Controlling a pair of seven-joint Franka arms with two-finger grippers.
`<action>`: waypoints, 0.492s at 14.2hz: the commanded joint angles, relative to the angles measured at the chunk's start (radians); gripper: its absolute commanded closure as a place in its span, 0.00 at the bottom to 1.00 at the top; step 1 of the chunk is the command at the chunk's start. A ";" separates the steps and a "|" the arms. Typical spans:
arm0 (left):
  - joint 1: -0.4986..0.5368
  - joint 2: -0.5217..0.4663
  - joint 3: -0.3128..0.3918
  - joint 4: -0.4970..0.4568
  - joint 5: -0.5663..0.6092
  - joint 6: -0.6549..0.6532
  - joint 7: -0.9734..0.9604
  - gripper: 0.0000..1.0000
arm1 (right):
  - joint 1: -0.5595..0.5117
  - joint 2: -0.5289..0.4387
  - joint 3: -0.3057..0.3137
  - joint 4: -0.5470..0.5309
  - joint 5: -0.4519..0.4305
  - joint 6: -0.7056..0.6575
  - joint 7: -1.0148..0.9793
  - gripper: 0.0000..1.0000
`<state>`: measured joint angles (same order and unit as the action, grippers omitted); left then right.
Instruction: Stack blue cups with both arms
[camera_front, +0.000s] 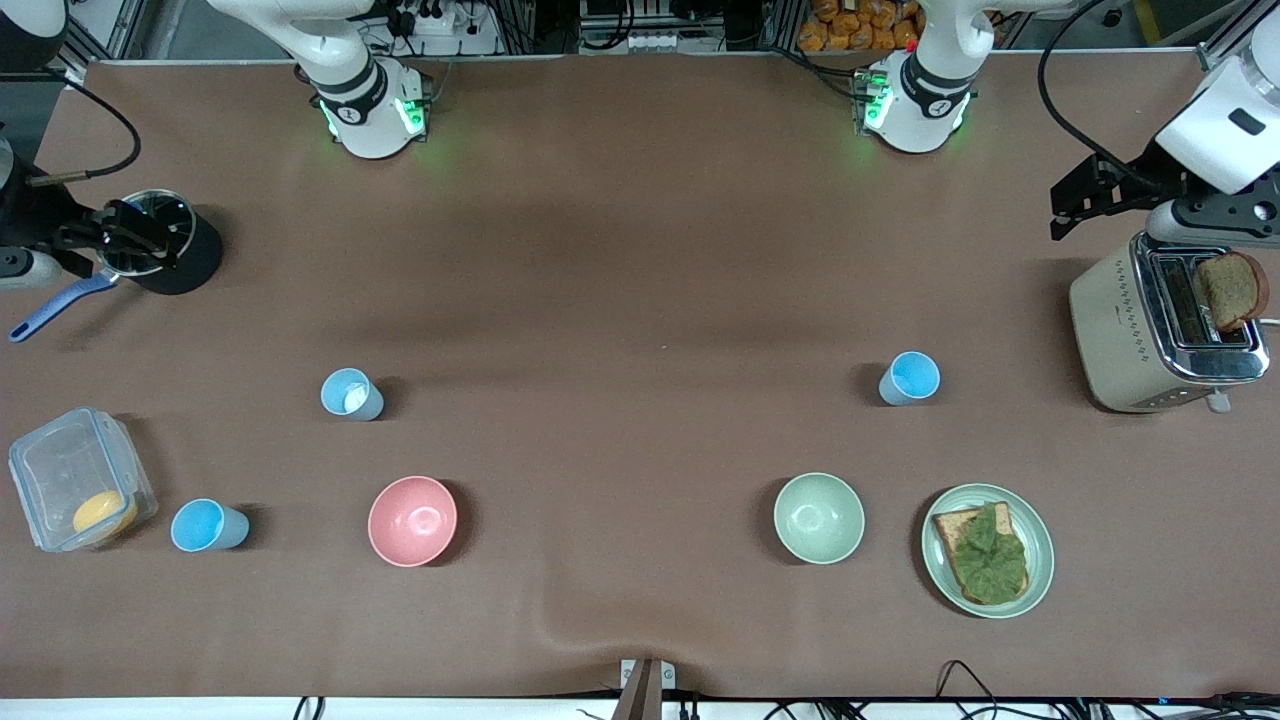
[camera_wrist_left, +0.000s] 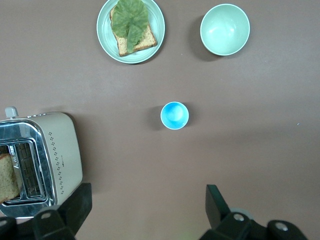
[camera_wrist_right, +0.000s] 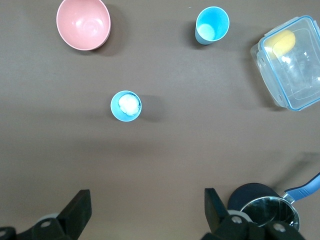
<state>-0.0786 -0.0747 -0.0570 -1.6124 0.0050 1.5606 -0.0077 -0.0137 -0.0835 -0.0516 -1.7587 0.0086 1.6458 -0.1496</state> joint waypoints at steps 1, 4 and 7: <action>-0.012 -0.011 0.009 0.003 -0.005 -0.017 0.031 0.00 | 0.011 -0.007 -0.010 0.007 0.011 -0.014 -0.008 0.00; 0.006 0.018 0.005 0.029 -0.008 -0.017 0.029 0.00 | 0.009 -0.007 -0.010 0.007 0.011 -0.014 -0.008 0.00; 0.011 0.016 0.005 0.029 -0.010 -0.017 0.028 0.00 | 0.011 -0.007 -0.010 0.007 0.011 -0.015 -0.007 0.00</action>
<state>-0.0738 -0.0688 -0.0538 -1.6091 0.0050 1.5601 -0.0015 -0.0137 -0.0835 -0.0516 -1.7587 0.0087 1.6451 -0.1496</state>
